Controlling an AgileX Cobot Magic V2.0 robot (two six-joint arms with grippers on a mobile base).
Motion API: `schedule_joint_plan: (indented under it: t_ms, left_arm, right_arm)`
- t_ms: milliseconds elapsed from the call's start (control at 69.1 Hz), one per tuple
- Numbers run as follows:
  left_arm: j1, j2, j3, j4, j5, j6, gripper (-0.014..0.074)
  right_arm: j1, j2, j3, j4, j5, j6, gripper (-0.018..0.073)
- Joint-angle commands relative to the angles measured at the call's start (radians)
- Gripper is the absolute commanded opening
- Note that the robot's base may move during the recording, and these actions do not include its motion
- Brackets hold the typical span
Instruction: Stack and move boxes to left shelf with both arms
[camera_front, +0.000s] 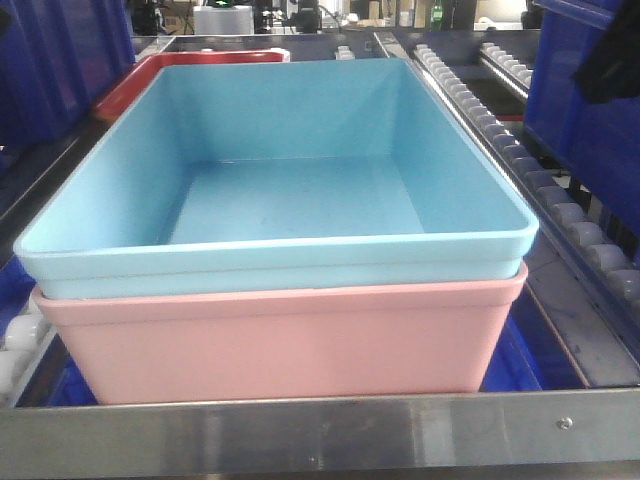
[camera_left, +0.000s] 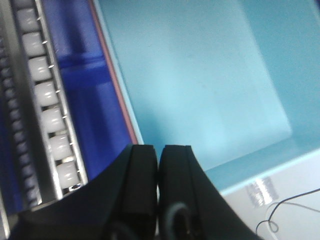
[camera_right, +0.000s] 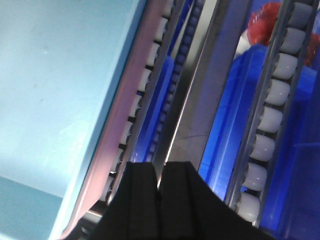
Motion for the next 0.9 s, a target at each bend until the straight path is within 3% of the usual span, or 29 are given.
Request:
schedule_joint_plan:
  t_ms: [0,304,463,564,882]
  left_arm:
    - [-0.020,-0.080,0.025,0.005,-0.121,-0.011,-0.0001]
    - [-0.022,-0.385,0.135,0.005,-0.261,-0.001,-0.0001]
    - [-0.022,-0.476,0.137,0.005,-0.235,0.083,-0.0001]
    - [-0.022,-0.484,0.137,0.005,-0.210,0.159,-0.0001]
    - [-0.022,-0.484,0.137,0.003,-0.207,0.159,-0.0001]
  right_arm:
    - [-0.004,-0.103,0.023,-0.007,-0.112,0.000,0.0056]
    - [-0.003,-0.483,0.148,-0.008,-0.169,-0.001,0.0056]
    - [-0.003,-0.655,0.188,-0.009,-0.188,-0.001,0.0056]
    - [-0.003,-0.701,0.197,-0.009,-0.202,-0.001,0.0056]
    - [-0.003,-0.704,0.197,-0.010,-0.213,-0.001,0.0056]
